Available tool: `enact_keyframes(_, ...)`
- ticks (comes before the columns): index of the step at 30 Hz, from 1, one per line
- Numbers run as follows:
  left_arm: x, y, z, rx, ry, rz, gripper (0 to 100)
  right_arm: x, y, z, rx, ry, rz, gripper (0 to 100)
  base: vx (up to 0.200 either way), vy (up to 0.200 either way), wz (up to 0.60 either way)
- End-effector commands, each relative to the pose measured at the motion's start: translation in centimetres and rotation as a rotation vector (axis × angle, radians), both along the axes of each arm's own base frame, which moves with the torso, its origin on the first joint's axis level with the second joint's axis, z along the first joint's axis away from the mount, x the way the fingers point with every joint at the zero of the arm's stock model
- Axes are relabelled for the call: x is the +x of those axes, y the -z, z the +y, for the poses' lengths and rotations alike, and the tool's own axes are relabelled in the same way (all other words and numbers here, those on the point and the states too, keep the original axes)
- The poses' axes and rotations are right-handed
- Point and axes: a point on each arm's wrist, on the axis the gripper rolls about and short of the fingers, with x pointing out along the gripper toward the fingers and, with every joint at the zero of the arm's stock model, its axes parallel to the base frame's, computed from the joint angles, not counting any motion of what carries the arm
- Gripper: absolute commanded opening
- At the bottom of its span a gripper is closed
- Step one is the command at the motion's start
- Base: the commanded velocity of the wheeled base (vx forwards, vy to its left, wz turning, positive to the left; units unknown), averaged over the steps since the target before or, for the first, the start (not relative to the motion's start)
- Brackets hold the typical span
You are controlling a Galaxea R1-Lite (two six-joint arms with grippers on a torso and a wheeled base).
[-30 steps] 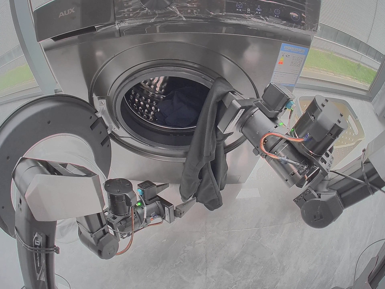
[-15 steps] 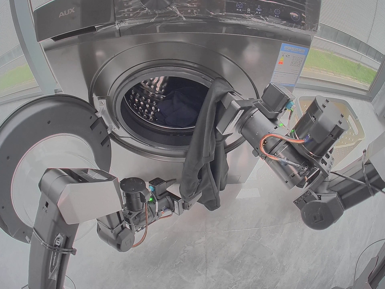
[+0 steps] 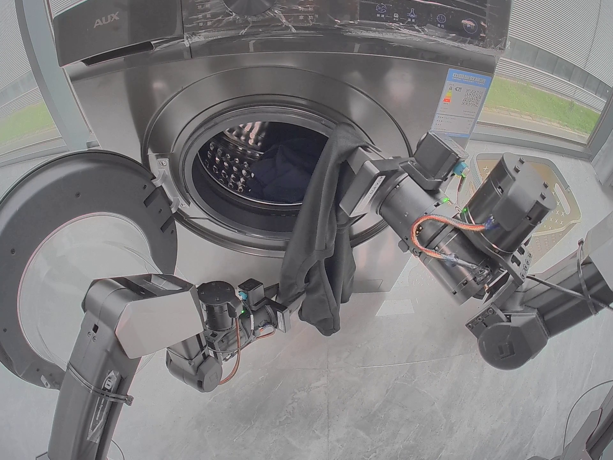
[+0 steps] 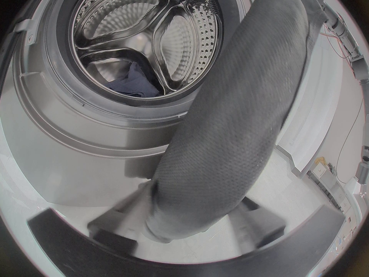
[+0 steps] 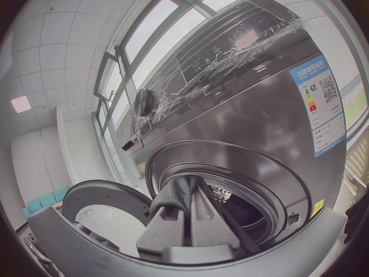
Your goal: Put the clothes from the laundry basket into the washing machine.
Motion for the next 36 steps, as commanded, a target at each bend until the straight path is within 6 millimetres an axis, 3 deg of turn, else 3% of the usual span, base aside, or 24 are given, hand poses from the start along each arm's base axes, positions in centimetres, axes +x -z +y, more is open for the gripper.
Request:
enact_keyframes(1, 0.8, 0.7, -0.3, -0.009, -0.009, -0.016, 0, 0.0, 0.0, 0.0, 0.001, 0.0, -0.001, 0, 0.0, 0.0, 0.0)
enact_keyframes(6, 1.2, -0.3, -0.3, -0.024, -0.031, -0.046, 0, 0.2, 0.5, -0.4, -0.014, 0.012, 0.015, 0, 0.0, 0.0, 0.0)
enact_keyframes(10, 0.9, -2.7, -0.1, -0.037, -0.032, -0.079, 0, 0.6, 1.3, -1.1, -0.035, 0.036, 0.041, 0, 0.0, 0.0, 0.0)
enact_keyframes(16, -2.5, -6.2, 1.3, -0.022, -0.024, -0.055, 0, 1.6, 3.4, -4.5, -0.09, 0.126, 0.12, 0, 0.0, 0.0, 0.0)
enact_keyframes(20, -4.9, -10.5, 2.5, -0.049, -0.028, -0.102, 0, 2.0, 5.0, -6.3, -0.124, 0.175, 0.173, 0, 0.0, 0.0, 0.0)
enact_keyframes(22, -5.1, -11.0, 2.6, -0.053, -0.029, -0.112, 0, 2.1, 5.2, -6.4, -0.127, 0.18, 0.18, 0, 0.0, 0.0, 0.0)
enact_keyframes(23, -6.4, -13.7, 3.2, -0.08, -0.031, -0.158, 0, 2.2, 6.1, -7.4, -0.146, 0.204, 0.217, 0, 0.0, 0.0, 0.0)
enact_keyframes(27, -8.9, -17.2, 4.3, -0.122, -0.025, -0.214, 0, 2.6, 7.7, -9.0, -0.18, 0.251, 0.274, 0, 0.0, 0.0, 0.0)
enact_keyframes(32, -10.7, -20.1, 5.1, -0.171, -0.011, -0.273, 0, 2.6, 10.4, -9.2, -0.238, 0.252, 0.351, 0, 0.0, 0.0, 0.0)
enact_keyframes(36, -11.6, -21.6, 5.3, -0.195, -0.002, -0.314, 0, 2.8, 11.2, -8.7, -0.253, 0.243, 0.367, 0, 0.0, 0.0, 0.0)
